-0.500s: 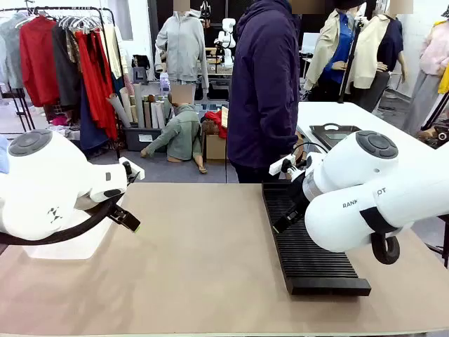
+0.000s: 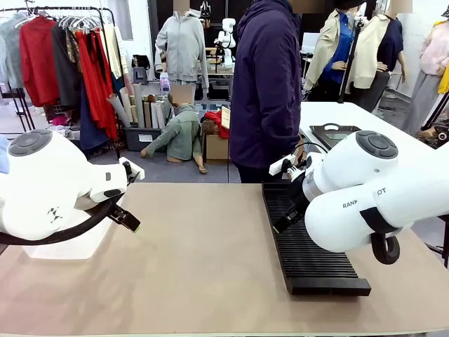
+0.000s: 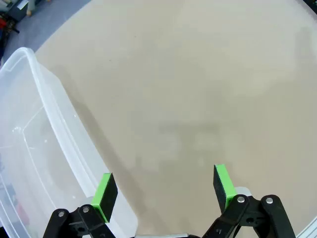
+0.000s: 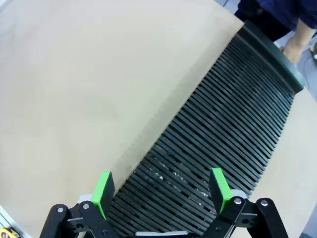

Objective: Sort PCBs into racks and boxes based on the side picked up.
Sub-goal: Pick up the Blank PCB handed by the Human.

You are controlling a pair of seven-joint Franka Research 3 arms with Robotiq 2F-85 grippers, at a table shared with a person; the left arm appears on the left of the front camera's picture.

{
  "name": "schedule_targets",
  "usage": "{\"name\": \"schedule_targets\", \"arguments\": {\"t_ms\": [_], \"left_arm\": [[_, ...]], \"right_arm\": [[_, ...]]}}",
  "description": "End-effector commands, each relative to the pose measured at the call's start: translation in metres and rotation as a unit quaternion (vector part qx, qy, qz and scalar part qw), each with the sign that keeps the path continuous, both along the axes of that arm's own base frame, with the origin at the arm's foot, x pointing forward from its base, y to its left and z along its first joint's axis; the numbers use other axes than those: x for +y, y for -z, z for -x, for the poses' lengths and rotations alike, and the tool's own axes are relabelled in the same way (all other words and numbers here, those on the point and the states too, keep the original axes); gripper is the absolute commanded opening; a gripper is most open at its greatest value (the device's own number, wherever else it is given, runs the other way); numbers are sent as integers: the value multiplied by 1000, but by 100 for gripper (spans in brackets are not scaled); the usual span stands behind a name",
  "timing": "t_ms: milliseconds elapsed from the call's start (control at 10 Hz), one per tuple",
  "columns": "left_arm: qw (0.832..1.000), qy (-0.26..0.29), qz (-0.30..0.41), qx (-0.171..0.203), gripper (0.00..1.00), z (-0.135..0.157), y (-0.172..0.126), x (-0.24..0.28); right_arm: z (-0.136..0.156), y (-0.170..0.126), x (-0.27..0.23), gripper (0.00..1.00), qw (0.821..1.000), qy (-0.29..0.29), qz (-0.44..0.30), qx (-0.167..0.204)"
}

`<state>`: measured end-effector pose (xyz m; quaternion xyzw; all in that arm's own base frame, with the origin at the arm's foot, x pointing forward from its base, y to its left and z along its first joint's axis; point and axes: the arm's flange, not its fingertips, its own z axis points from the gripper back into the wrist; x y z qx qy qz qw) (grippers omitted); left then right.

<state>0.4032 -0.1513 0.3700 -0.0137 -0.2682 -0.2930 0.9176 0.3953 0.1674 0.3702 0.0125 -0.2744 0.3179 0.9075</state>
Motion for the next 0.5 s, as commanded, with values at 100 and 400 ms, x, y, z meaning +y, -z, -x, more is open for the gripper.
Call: {"name": "schedule_targets", "arguments": {"t_ms": [100,400], "left_arm": [[1000,0,0,0,100,0,0,0],[1000,0,0,0,100,0,0,0]], "right_arm": [[0,0,0,100,1000,0,0,0],[0,0,0,100,1000,0,0,0]]}}
